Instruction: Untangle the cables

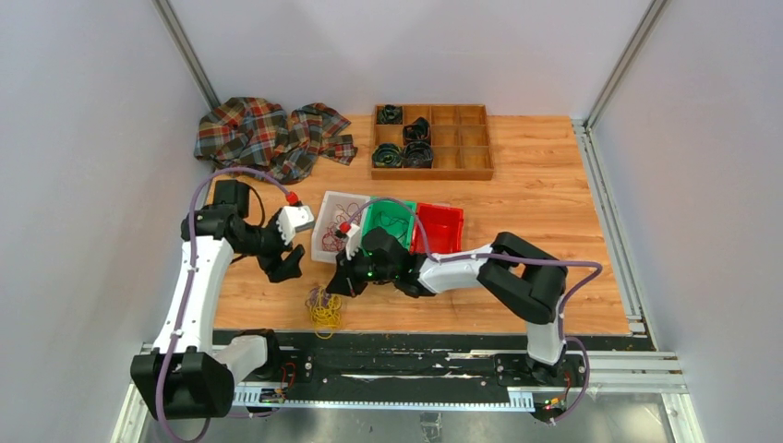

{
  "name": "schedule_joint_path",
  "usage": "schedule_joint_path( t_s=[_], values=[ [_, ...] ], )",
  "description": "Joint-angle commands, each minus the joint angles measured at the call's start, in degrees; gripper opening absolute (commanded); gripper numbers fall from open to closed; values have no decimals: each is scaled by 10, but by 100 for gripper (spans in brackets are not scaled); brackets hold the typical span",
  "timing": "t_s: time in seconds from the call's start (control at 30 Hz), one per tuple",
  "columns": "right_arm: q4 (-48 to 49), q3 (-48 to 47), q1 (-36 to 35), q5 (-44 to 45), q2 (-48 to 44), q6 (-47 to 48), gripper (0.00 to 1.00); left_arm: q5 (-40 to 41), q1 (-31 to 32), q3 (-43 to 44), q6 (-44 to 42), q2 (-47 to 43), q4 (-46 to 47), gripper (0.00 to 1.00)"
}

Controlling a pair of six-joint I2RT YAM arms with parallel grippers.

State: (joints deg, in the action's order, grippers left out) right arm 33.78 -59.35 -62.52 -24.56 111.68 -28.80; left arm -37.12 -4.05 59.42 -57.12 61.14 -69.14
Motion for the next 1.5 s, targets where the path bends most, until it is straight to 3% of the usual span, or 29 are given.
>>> schedule_joint_path(
  t_s=[0.0, 0.2, 0.5, 1.27, 1.33, 1.47],
  values=[
    [49, 52, 14, 33, -68, -6, 1, -8, 18, -38, -28, 5, -27, 72],
    [73, 88, 14, 36, -90, -13, 1, -32, 73, -39, -11, 54, -20, 72],
    [74, 103, 14, 48, -77, -9, 1, 14, 123, -75, 96, 105, 116, 65],
    [69, 117, 25, 63, -66, -19, 1, -11, 159, -107, 66, 175, 134, 60],
    [69, 120, 26, 64, -66, -20, 0, -4, 159, -106, 67, 172, 137, 53],
    [69, 127, 26, 67, -73, -24, 1, 30, 159, -100, 100, 170, 168, 21]
  ],
)
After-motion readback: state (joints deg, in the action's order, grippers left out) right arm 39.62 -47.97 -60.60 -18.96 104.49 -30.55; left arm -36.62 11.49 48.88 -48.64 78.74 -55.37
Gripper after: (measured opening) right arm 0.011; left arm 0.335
